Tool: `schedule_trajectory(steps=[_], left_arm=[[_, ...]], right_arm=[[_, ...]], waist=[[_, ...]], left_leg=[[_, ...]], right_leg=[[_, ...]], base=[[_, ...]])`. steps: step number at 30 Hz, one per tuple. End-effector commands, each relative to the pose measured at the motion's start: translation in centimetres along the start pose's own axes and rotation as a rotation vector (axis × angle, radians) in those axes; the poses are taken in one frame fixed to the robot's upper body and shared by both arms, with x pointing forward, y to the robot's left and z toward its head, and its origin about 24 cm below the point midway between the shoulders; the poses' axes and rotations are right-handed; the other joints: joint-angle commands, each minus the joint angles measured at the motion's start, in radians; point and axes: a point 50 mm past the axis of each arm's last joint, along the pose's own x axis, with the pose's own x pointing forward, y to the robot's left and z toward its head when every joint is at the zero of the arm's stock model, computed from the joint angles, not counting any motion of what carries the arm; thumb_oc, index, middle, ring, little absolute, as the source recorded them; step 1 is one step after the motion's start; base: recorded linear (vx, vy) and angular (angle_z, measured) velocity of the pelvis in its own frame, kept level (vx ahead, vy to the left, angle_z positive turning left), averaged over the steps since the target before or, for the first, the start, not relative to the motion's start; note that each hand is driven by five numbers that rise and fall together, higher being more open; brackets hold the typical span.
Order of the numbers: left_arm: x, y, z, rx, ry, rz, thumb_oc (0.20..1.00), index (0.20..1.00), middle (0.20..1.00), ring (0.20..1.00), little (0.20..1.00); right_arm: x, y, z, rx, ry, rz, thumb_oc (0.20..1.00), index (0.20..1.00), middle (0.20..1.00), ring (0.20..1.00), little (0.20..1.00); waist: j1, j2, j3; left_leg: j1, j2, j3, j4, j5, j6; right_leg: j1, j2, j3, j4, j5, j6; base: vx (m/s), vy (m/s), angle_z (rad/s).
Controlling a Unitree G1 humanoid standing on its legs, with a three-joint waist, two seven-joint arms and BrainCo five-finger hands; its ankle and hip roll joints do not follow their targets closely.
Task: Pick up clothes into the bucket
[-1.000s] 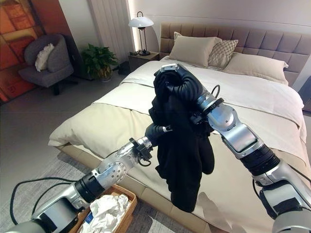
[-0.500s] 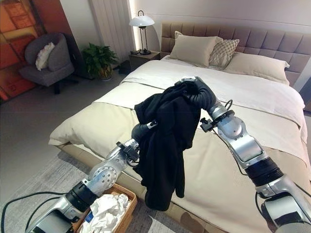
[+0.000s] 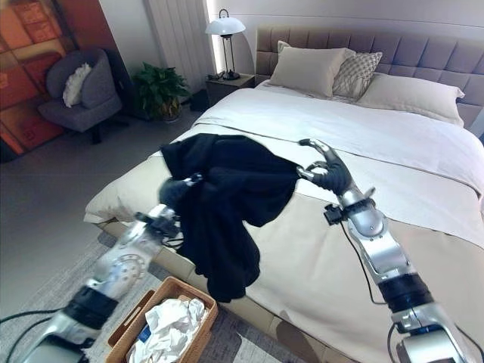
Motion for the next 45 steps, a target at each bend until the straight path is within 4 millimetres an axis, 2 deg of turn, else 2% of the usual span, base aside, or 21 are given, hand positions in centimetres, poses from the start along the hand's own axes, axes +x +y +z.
schedule_trajectory(steps=[1, 3, 7, 10, 11, 12, 15, 17, 19, 21, 27, 28, 30, 33, 38, 39, 40, 41, 44, 45], left_arm=[[-0.9, 2.6, 9.0, 0.361, -0.343, 0.09, 0.2, 0.2, 0.2, 0.2, 0.2], [-1.9, 3.7, 11.1, 0.52, -0.38, 0.159, 0.2, 0.2, 0.2, 0.2, 0.2], [-4.2, 5.2, 13.3, 0.726, -0.4, 0.265, 0.2, 0.2, 0.2, 0.2, 0.2], [-5.7, 6.3, 14.3, 0.837, -0.404, 0.358, 0.2, 0.2, 0.2, 0.2, 0.2], [-6.3, 6.9, 14.6, 0.899, -0.393, 0.405, 0.2, 0.2, 0.2, 0.2, 0.2], [-6.7, 7.1, 14.7, 0.923, -0.391, 0.43, 0.2, 0.2, 0.2, 0.2, 0.2], [-7.9, 8.1, 14.8, 1.05, -0.359, 0.526, 0.2, 0.2, 0.2, 0.2, 0.2], [-8.4, 8.8, 14.2, 1.04, -0.342, 0.572, 0.2, 0.2, 0.2, 0.2, 0.2], [-8.8, 10.0, 13.2, 1.028, -0.289, 0.628, 0.2, 0.2, 0.2, 0.2, 0.2], [-8.9, 10.9, 12.1, 1.042, -0.233, 0.671, 0.2, 0.2, 0.2, 0.2, 0.2], [-9.1, 13.0, 9.6, 1.212, -0.07, 0.756, 0.2, 0.2, 0.2, 0.2, 0.2], [-9.5, 14.0, 8.9, 1.223, -0.011, 0.781, 0.2, 0.2, 0.2, 0.2, 0.2], [-9.4, 14.1, 8.9, 1.229, -0.011, 0.792, 0.2, 0.2, 0.2, 0.2, 0.2], [-9.1, 14.8, 8.5, 1.229, 0.009, 0.814, 0.2, 0.2, 0.2, 0.2, 0.2], [-9.0, 15.9, 9.9, 1.304, 0.01, 0.89, 0.2, 0.2, 0.2, 0.2, 0.2], [-8.9, 15.9, 9.9, 1.304, 0.01, 0.89, 0.2, 0.2, 0.2, 0.2, 0.2], [-8.6, 16.2, 10.8, 1.322, 0.0, 0.917, 0.2, 0.2, 0.2, 0.2, 0.2], [-8.5, 16.4, 11.3, 1.331, -0.013, 0.936, 0.2, 0.2, 0.2, 0.2, 0.2], [-7.5, 15.6, 12.1, 1.343, -0.073, 0.925, 0.2, 0.2, 0.2, 0.2, 0.2], [-7.0, 15.4, 13.2, 1.356, -0.12, 0.943, 0.2, 0.2, 0.2, 0.2, 0.2]], right_arm=[[-2.2, -2.1, -3.5, -0.038, 0.159, -0.086, 1.0, 1.0, 1.0, 1.0, 1.0], [-4.4, -1.3, -6.4, 0.001, 0.277, -0.094, 1.0, 1.0, 1.0, 1.0, 1.0], [-8.6, 0.4, -10.7, 0.076, 0.477, -0.122, 1.0, 1.0, 1.0, 1.0, 1.0], [-12.3, 2.2, -13.7, 0.133, 0.646, -0.142, 1.0, 1.0, 1.0, 1.0, 1.0], [-14.1, 2.8, -15.0, 0.133, 0.727, -0.144, 1.0, 1.0, 1.0, 1.0, 1.0], [-14.9, 3.1, -15.4, 0.137, 0.758, -0.146, 1.0, 1.0, 1.0, 1.0, 1.0], [-19.4, 4.9, -17.7, 0.177, 0.956, -0.165, 1.0, 1.0, 1.0, 1.0, 1.0], [-21.8, 5.9, -18.7, 0.199, 1.059, -0.172, 1.0, 1.0, 1.0, 1.0, 1.0], [-23.7, 6.5, -19.2, 0.21, 1.14, -0.182, 1.0, 1.0, 1.0, 1.0, 1.0], [-24.3, 7.2, -19.4, 0.217, 1.17, -0.183, 1.0, 1.0, 1.0, 1.0, 1.0], [-24.6, 8.0, -19.7, 0.177, 1.205, -0.143, 1.0, 1.0, 1.0, 1.0, 1.0], [-23.9, 7.9, -19.6, 0.162, 1.176, -0.134, 1.0, 1.0, 1.0, 1.0, 1.0], [-23.4, 7.7, -19.5, 0.151, 1.154, -0.13, 1.0, 1.0, 1.0, 1.0, 1.0], [-21.2, 8.0, -19.0, 0.122, 1.066, -0.072, 1.0, 1.0, 1.0, 1.0, 1.0], [-17.9, 8.5, -17.8, 0.108, 0.916, -0.048, 1.0, 1.0, 1.0, 1.0, 1.0], [-17.8, 8.5, -17.8, 0.109, 0.916, -0.048, 1.0, 1.0, 1.0, 1.0, 1.0], [-16.2, 8.9, -17.1, 0.11, 0.846, -0.037, 1.0, 1.0, 1.0, 1.0, 1.0], [-15.6, 8.9, -16.8, 0.111, 0.821, -0.046, 1.0, 1.0, 1.0, 1.0, 1.0], [-14.9, 8.8, -16.4, 0.125, 0.783, -0.074, 1.0, 1.0, 1.0, 1.0, 1.0], [-14.3, 8.7, -15.9, 0.131, 0.747, -0.091, 1.0, 1.0, 1.0, 1.0, 1.0]], waist=[[0.04, -0.057, -0.055], [0.042, -0.053, -0.053], [0.042, -0.047, -0.047], [0.041, -0.044, -0.038], [0.039, -0.043, -0.036], [0.038, -0.043, -0.033], [0.034, -0.046, -0.013], [0.032, -0.048, 0.005], [0.026, -0.05, 0.025], [0.023, -0.054, 0.051], [0.013, -0.081, 0.131], [0.01, -0.089, 0.147], [0.009, -0.095, 0.162], [0.007, -0.134, 0.227], [0.001, -0.197, 0.276], [0.002, -0.196, 0.275], [-0.005, -0.223, 0.304], [-0.004, -0.23, 0.321], [-0.005, -0.246, 0.356], [-0.009, -0.262, 0.393]], left_leg=[[-0.058, -0.061, -0.017, 0.136, -0.124, 0.025], [-0.058, -0.062, -0.019, 0.135, -0.124, 0.023], [-0.061, -0.063, -0.023, 0.134, -0.122, 0.021], [-0.065, -0.064, -0.027, 0.133, -0.12, 0.021], [-0.067, -0.065, -0.029, 0.132, -0.119, 0.02], [-0.068, -0.065, -0.03, 0.132, -0.119, 0.02], [-0.083, -0.066, -0.034, 0.138, -0.118, 0.019], [-0.097, -0.067, -0.036, 0.141, -0.116, 0.019], [-0.114, -0.068, -0.035, 0.143, -0.112, 0.019], [-0.142, -0.068, -0.034, 0.152, -0.106, 0.019], [-0.244, -0.066, -0.02, 0.2, -0.098, 0.019], [-0.264, -0.065, -0.013, 0.22, -0.102, 0.02], [-0.284, -0.065, -0.008, 0.241, -0.106, 0.02], [-0.383, -0.047, 0.008, 0.35, -0.13, 0.017], [-0.509, -0.009, 0.028, 0.441, -0.156, 0.02], [-0.514, -0.008, 0.028, 0.444, -0.157, 0.02], [-0.561, 0.004, 0.026, 0.487, -0.166, 0.021], [-0.592, 0.012, 0.024, 0.524, -0.182, 0.022], [-0.651, 0.013, 0.018, 0.579, -0.197, 0.023], [-0.707, 0.016, 0.005, 0.631, -0.212, 0.026]], right_leg=[[-0.068, -0.069, -0.011, 0.135, -0.036, 0.046], [-0.066, -0.07, -0.014, 0.135, -0.037, 0.046], [-0.066, -0.071, -0.023, 0.136, -0.04, 0.047], [-0.07, -0.07, -0.027, 0.141, -0.043, 0.047], [-0.072, -0.071, -0.03, 0.143, -0.044, 0.048], [-0.073, -0.071, -0.031, 0.145, -0.044, 0.048], [-0.089, -0.071, -0.034, 0.154, -0.043, 0.049], [-0.103, -0.072, -0.034, 0.157, -0.041, 0.05], [-0.122, -0.072, -0.033, 0.16, -0.036, 0.05], [-0.151, -0.071, -0.029, 0.165, -0.029, 0.049], [-0.255, -0.062, 0.0, 0.187, 0.0, 0.05], [-0.273, -0.062, 0.012, 0.191, 0.008, 0.051], [-0.289, -0.06, 0.023, 0.193, 0.014, 0.051], [-0.361, -0.054, 0.065, 0.203, 0.041, 0.05], [-0.455, -0.028, 0.126, 0.169, 0.093, 0.059], [-0.458, -0.027, 0.126, 0.17, 0.094, 0.059], [-0.496, -0.018, 0.14, 0.173, 0.095, 0.056], [-0.521, -0.008, 0.144, 0.189, 0.088, 0.055], [-0.568, -0.002, 0.135, 0.229, 0.079, 0.053], [-0.623, 0.005, 0.122, 0.28, 0.066, 0.051]], base=[[0.0, 0.0, 0.0], [0.01, 0.003, 0.06], [0.0, 0.006, 0.09], [-0.01, 0.008, 0.11], [-0.01, 0.013, 0.05], [-0.02, 0.012, 0.08], [-0.05, 0.013, 0.06], [-0.07, 0.023, 0.03], [-0.1, 0.03, 0.02], [-0.14, 0.029, -0.01], [-0.13, 0.032, -0.08], [-0.11, 0.042, -0.09], [-0.07, 0.04, -0.21], [-0.12, 0.018, -0.26], [-0.09, -0.016, -0.29], [-0.1, -0.007, -0.29], [-0.09, 0.005, -0.23], [-0.13, 0.005, -0.17], [-0.09, -0.006, -0.17], [-0.1, -0.01, -0.02]])
